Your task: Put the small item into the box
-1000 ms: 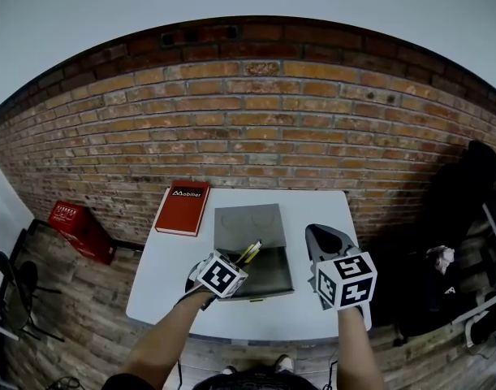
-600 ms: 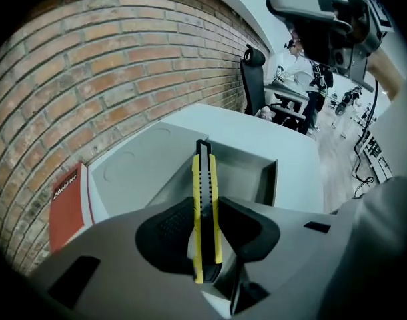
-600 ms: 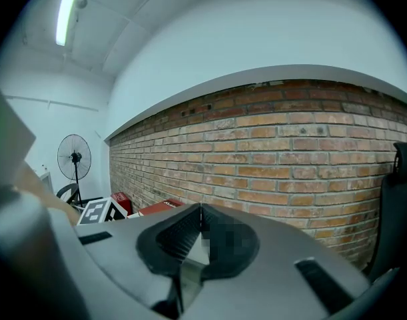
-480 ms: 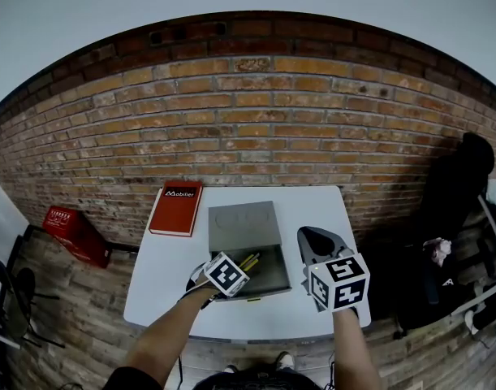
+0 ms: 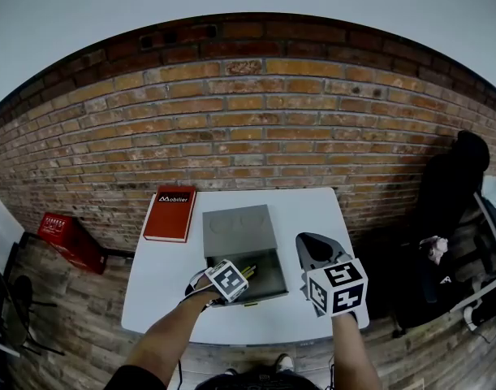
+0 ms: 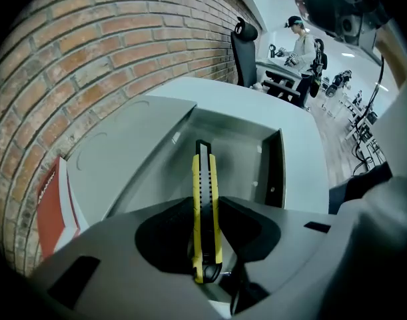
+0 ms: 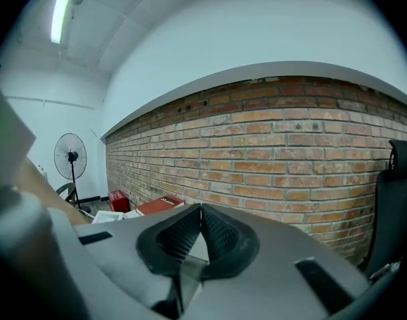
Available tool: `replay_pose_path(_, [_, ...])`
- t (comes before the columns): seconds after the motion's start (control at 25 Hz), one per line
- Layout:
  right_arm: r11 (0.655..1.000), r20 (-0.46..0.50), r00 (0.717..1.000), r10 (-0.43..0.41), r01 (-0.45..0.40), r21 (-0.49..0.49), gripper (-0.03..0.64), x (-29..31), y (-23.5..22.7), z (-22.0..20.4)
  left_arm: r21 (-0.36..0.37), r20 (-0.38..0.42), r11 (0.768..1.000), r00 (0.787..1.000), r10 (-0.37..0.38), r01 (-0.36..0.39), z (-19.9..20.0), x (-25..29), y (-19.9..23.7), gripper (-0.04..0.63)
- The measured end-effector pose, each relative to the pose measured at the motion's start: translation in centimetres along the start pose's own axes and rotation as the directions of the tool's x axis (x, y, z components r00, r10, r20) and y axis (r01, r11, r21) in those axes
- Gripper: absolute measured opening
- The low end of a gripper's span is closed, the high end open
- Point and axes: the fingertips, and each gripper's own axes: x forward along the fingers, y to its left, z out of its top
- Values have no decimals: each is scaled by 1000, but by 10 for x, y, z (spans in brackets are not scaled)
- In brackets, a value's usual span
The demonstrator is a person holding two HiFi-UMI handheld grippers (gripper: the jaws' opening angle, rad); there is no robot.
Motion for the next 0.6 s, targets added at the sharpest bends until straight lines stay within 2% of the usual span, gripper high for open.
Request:
replay_pose_path(0.2, [1000, -4, 1000, -7, 7, 0, 20, 0, -3, -1, 16, -46, 1000, 999, 9, -9, -3, 4, 5, 130])
replay_pose_path(0.32, [1000, -4, 1000, -9, 9, 1, 20, -1, -6, -3, 14, -57, 1000, 998, -12, 13, -3, 10, 0, 130])
replay_pose_path(0.4, [1000, -6, 1000, -11, 11, 4, 20, -1, -8, -4, 26, -70, 1000, 998, 3, -1, -4, 11, 1, 130])
replay_pose_path(0.52, [1000, -12, 1000, -10, 11, 10, 20, 1, -9, -6, 81, -82, 996, 996, 42, -35, -1, 9, 7, 132])
replay_pose_path(0.6, [1000, -17, 1000, -10, 10, 11, 20, 1, -10, -8, 79, -93, 996, 995, 44, -37, -2, 9, 9, 132])
